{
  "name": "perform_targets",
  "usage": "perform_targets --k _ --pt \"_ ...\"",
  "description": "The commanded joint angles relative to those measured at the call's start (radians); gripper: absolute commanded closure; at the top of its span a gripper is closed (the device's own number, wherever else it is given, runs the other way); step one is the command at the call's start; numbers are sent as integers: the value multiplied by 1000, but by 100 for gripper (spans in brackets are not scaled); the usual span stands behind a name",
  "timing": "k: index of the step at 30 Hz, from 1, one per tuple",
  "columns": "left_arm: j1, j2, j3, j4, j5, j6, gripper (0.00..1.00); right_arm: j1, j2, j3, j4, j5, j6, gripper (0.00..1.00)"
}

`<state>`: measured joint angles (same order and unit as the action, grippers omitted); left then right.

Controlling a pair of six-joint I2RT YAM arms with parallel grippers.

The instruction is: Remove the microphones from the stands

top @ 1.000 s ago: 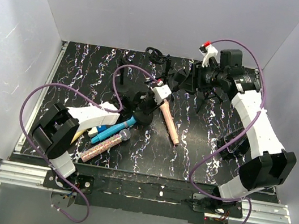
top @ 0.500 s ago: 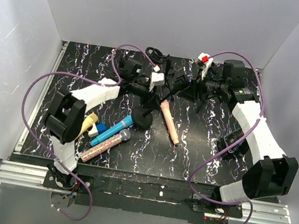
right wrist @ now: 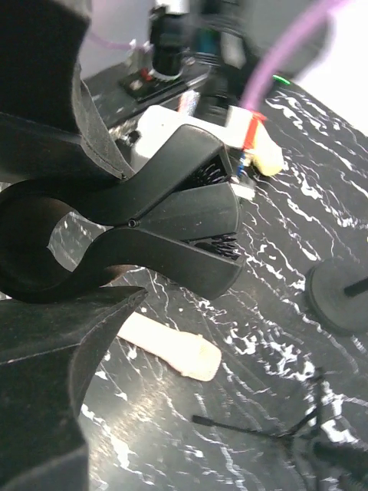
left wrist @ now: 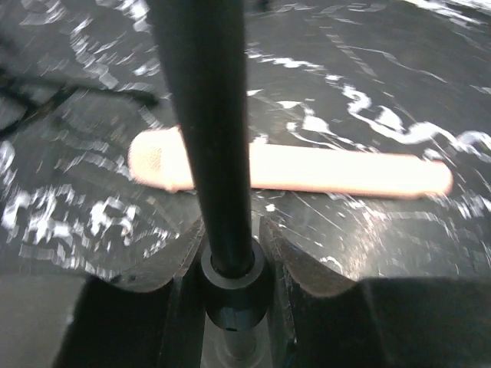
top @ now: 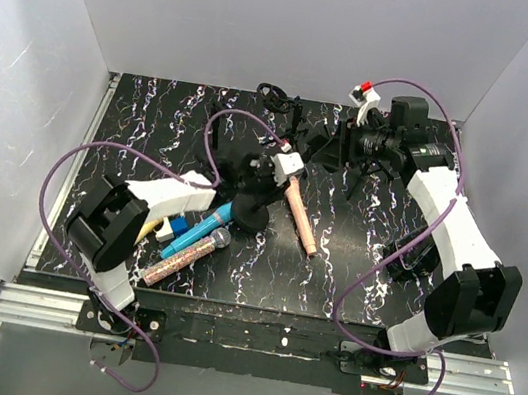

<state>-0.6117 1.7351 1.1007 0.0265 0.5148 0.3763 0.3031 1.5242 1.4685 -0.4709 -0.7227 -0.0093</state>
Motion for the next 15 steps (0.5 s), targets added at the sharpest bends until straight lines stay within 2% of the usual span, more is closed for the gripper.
perform_targets --k 1,2,4,6,7,8,9,11,12,15 --pt "-109 -53 2 207 -755 -273 100 -13 57 98 -109 115 322 99" --pt "-111 -39 17 150 -822 -337 100 -13 51 79 -100 137 321 99" --pt "-103 -25 25 83 -802 -424 100 -13 47 62 -92 170 301 99" --pt "-92 -34 1 82 -675 -445 100 -16 51 59 -80 174 276 99" --pt "-82 -39 -10 95 -567 -435 96 -19 47 52 -65 164 260 99" --pt "-73 -46 -16 101 -448 -410 82 -22 44 46 -46 151 238 99" --pt "-69 -51 -13 102 -373 -381 63 -22 39 39 -25 125 209 99" --pt "-48 -62 14 72 -166 -295 42 -32 31 29 11 63 148 99" --pt "-31 -57 34 40 -62 -256 38 -35 28 21 23 34 111 99" --pt "55 6 140 -174 247 -88 37 -48 16 -14 69 -81 -18 99"
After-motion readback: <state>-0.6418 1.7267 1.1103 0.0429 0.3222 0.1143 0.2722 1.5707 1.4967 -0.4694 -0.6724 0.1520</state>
